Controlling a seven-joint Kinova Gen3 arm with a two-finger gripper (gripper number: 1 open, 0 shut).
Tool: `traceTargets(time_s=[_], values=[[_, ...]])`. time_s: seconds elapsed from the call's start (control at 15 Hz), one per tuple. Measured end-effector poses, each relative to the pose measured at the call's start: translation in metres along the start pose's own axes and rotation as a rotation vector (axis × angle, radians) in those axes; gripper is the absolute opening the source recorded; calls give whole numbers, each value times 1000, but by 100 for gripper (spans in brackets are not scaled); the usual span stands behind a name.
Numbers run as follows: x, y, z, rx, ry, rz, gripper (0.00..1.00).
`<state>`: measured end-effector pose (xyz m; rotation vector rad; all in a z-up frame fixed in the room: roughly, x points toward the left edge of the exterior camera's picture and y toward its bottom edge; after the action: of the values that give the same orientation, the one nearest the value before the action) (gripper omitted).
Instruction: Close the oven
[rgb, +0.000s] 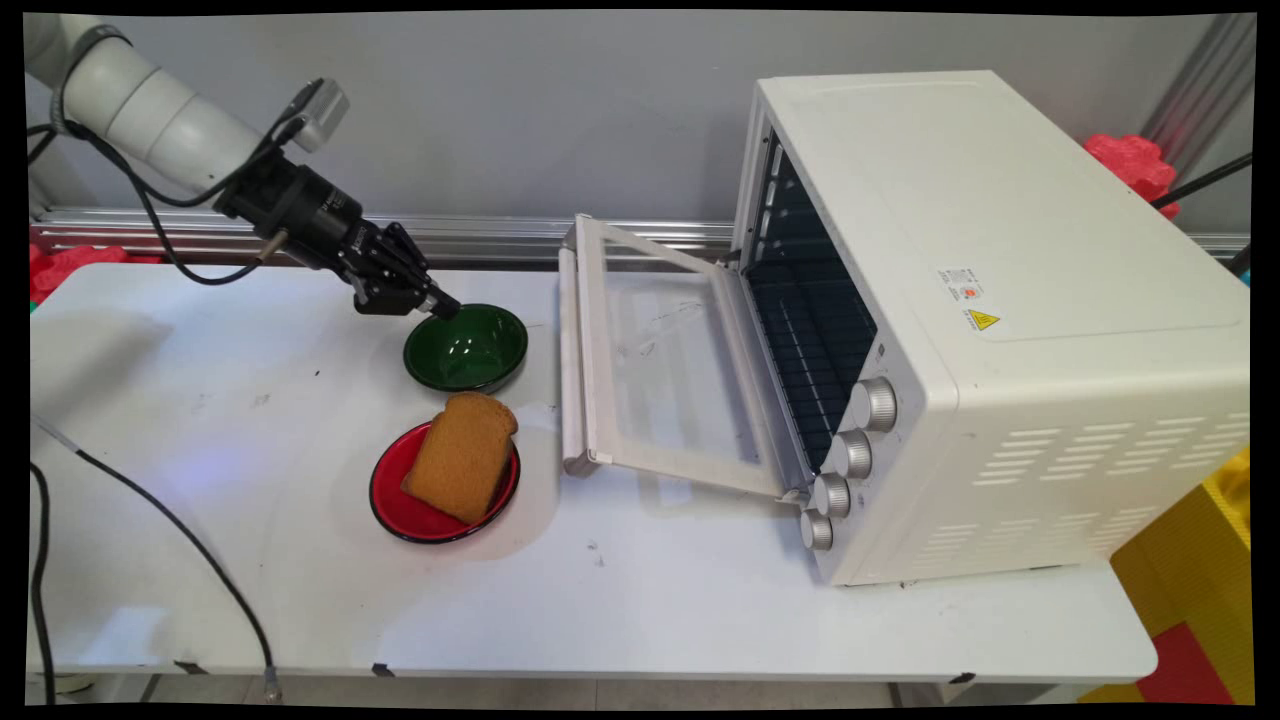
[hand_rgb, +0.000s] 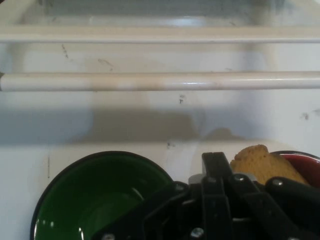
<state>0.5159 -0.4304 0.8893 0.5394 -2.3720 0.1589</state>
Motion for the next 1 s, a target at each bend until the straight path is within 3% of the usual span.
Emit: traceTargets(time_s=[0.6, 1.0], values=[[-7, -5, 39, -8, 7, -8, 0], [-13, -6, 93, -1, 32, 1, 0]])
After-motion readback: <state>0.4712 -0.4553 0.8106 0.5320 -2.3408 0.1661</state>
